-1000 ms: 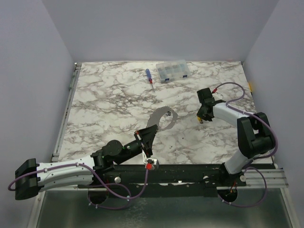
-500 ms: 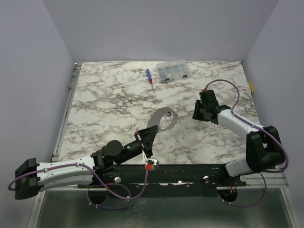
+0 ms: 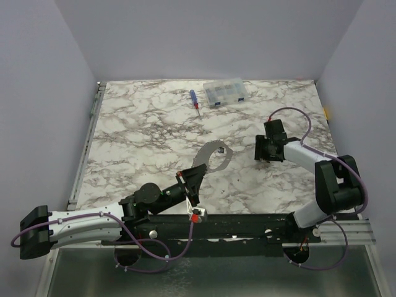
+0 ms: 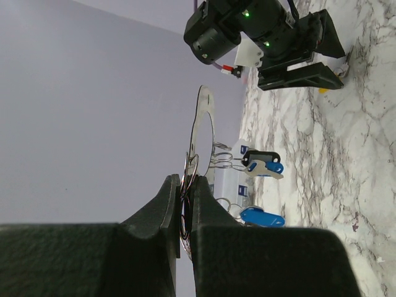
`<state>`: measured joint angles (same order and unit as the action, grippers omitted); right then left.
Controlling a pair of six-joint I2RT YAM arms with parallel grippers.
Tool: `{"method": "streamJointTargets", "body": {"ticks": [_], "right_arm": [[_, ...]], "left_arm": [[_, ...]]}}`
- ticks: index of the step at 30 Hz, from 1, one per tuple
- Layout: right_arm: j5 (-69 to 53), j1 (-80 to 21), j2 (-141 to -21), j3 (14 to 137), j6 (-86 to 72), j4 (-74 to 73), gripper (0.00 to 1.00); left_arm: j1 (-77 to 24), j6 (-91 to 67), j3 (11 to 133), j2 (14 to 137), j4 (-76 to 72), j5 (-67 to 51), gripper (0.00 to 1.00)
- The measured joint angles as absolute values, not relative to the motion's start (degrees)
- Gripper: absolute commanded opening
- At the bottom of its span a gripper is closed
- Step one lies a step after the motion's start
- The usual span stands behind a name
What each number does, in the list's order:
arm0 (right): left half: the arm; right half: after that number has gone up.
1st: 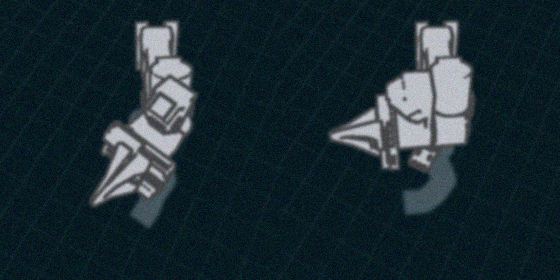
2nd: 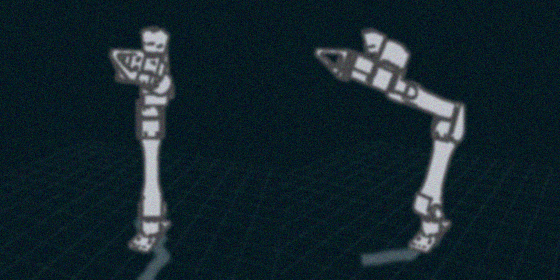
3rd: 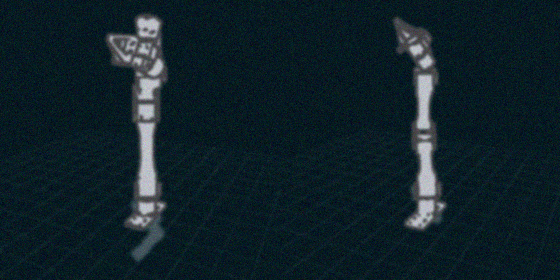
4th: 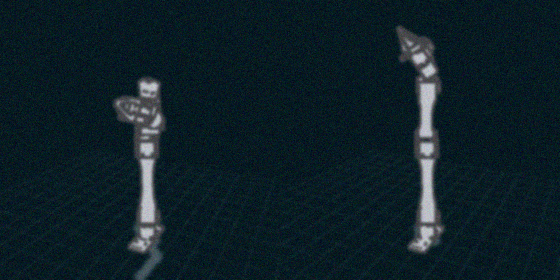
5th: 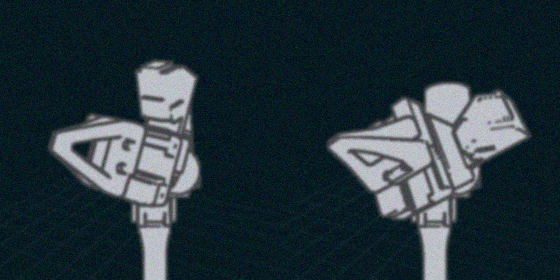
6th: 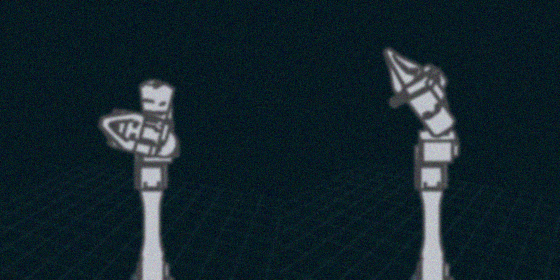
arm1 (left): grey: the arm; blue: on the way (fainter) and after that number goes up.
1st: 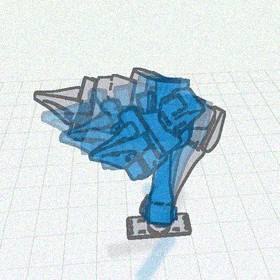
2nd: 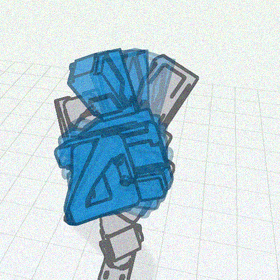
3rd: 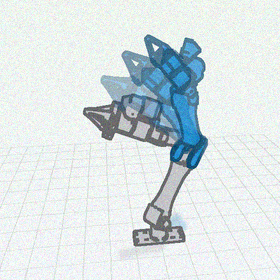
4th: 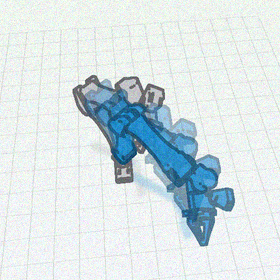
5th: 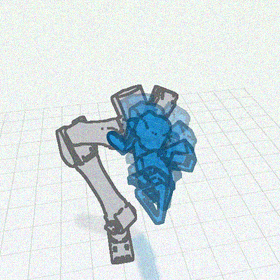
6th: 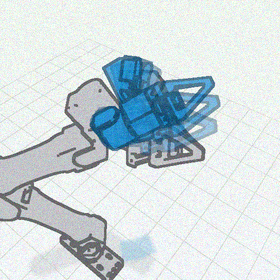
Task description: Put the keys on the keyring
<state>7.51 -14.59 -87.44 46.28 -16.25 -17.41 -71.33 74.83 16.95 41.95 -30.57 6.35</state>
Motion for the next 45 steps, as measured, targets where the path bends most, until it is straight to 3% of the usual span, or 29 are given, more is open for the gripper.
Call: {"method": "streamJointTargets", "body": {"ticks": [8, 22, 28, 31, 38, 45], "right_arm": [[2.44, -12.23, -92.58, 50.09, -13.41, -16.99, 0.47], [-0.36, -11.99, -93.95, 52.34, -13.04, -20.34, 0.47], [-0.4, -11.97, -94.0, 52.47, -13.3, -21.67, 0.3], [-0.38, -11.88, -94.39, 52.95, -13.45, -22.39, 0.27], [-0.91, -11.88, -94.52, 53.32, -14.04, -23.35, 0.01], [-2.15, -11.88, -94.39, 53.52, -14.57, -24.45, 0.0]], "left_arm": [[-71.37, 74.83, 16.95, 42.02, -30.52, 6.26, 0.0], [-71.37, 74.87, 16.95, 42.0, -30.5, 6.28, 0.0], [-71.37, 74.87, 16.95, 42.0, -30.48, 6.28, 0.0], [-71.37, 74.89, 16.95, 41.89, -30.41, 6.28, 0.0], [-71.37, 74.94, 16.95, 41.56, -30.26, 6.26, 0.0], [-71.37, 74.94, 16.95, 41.34, -30.26, 6.26, 0.0]]}}
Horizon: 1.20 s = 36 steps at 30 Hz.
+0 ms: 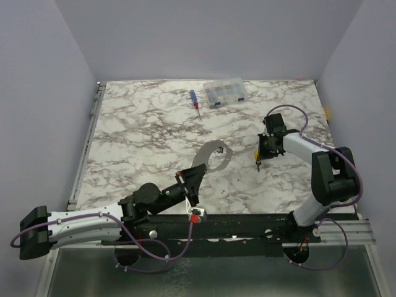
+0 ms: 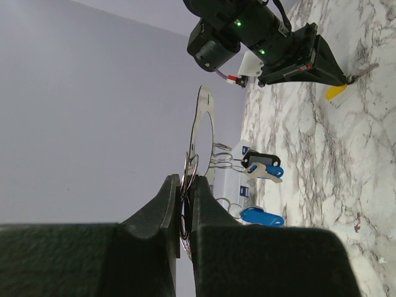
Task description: Put the keys on the keyring
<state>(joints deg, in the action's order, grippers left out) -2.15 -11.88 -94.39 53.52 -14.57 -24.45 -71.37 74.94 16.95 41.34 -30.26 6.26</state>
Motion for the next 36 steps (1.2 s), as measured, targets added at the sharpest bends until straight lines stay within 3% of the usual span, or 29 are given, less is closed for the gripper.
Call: {"method": "streamJointTargets", "body": {"ticks": [9, 36], "right_arm": [[-5.1, -11.9, -92.12, 53.52, -15.27, -27.79, 0.0], [-27.42, -12.62, -63.64, 57.95, -14.55, -27.64, 0.0]], "left_arm": [[-71.4, 74.94, 16.95, 41.32, -30.26, 6.24, 0.0], [-71.4, 69.97, 16.95, 42.5, -30.81, 5.67, 0.0]]}}
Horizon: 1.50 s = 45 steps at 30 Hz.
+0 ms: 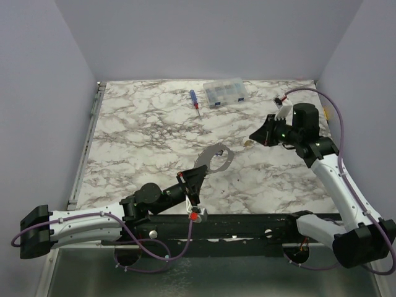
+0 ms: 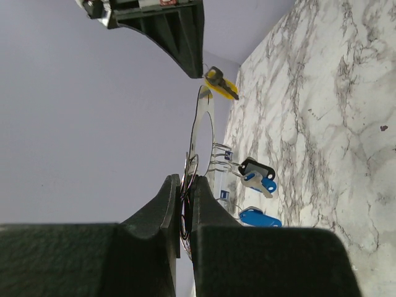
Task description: Put the keys on the keyring
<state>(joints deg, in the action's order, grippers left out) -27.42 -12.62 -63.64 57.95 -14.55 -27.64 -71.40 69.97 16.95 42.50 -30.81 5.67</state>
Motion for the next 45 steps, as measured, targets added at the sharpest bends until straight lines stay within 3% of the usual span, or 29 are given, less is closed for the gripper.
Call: {"method": "streamJointTargets", "body": {"ticks": [10, 18, 26, 34, 45], "right_arm": [[-28.77, -14.92, -60.62, 71.9, -15.57, -28.91, 0.0], [-25.21, -26.41, -63.51, 82.89, -15.97, -28.82, 0.0], [-19.25, -38.22, -64.99, 81.62, -14.39, -23.05, 0.0], [-15.75, -41.23, -65.39, 79.59, -13.26, -19.49, 0.0], [-11.29, -47.64, -66.19, 79.59, -12.19, -19.33, 0.0]], "left_arm": [[-71.37, 64.49, 17.04, 44.27, -36.38, 5.72, 0.0], [-71.24, 54.54, 21.54, 50.54, -45.25, 6.98, 0.0], [-71.22, 44.38, 27.53, 53.95, -53.06, 9.26, 0.0], [-71.2, 33.8, 29.45, 55.02, -56.01, 10.57, 0.0], [-71.22, 30.63, 32.32, 60.82, -56.49, 14.57, 0.0]]}}
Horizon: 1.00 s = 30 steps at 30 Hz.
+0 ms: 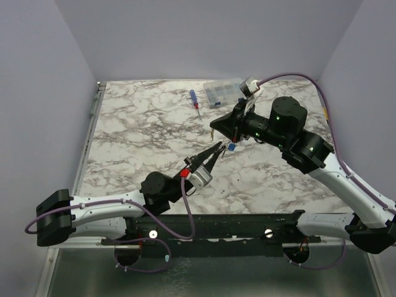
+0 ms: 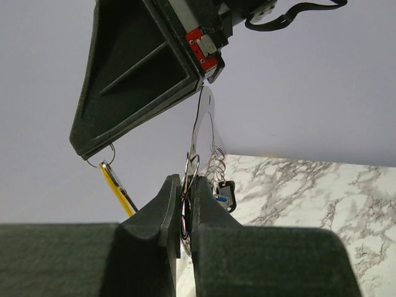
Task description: Put the keys on the keyring
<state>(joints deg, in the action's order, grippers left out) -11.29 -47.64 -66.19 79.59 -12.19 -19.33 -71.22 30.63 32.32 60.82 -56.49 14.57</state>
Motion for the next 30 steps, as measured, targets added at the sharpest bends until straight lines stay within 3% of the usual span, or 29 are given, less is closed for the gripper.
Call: {"method": "streamJointTargets", "body": {"ticks": [19, 30], "right_arm": [[1.78, -52.77, -67.35, 85.43, -15.97, -28.75, 0.0], [7.88, -55.81, -68.01, 81.65, -17.12, -27.68, 0.0]], "left_arm": [[-71.13, 35.29, 35.53, 65.3, -56.64, 23.92, 0.0], [-71.11, 36.45, 35.59, 65.69, -56.29, 24.71, 0.0]]}}
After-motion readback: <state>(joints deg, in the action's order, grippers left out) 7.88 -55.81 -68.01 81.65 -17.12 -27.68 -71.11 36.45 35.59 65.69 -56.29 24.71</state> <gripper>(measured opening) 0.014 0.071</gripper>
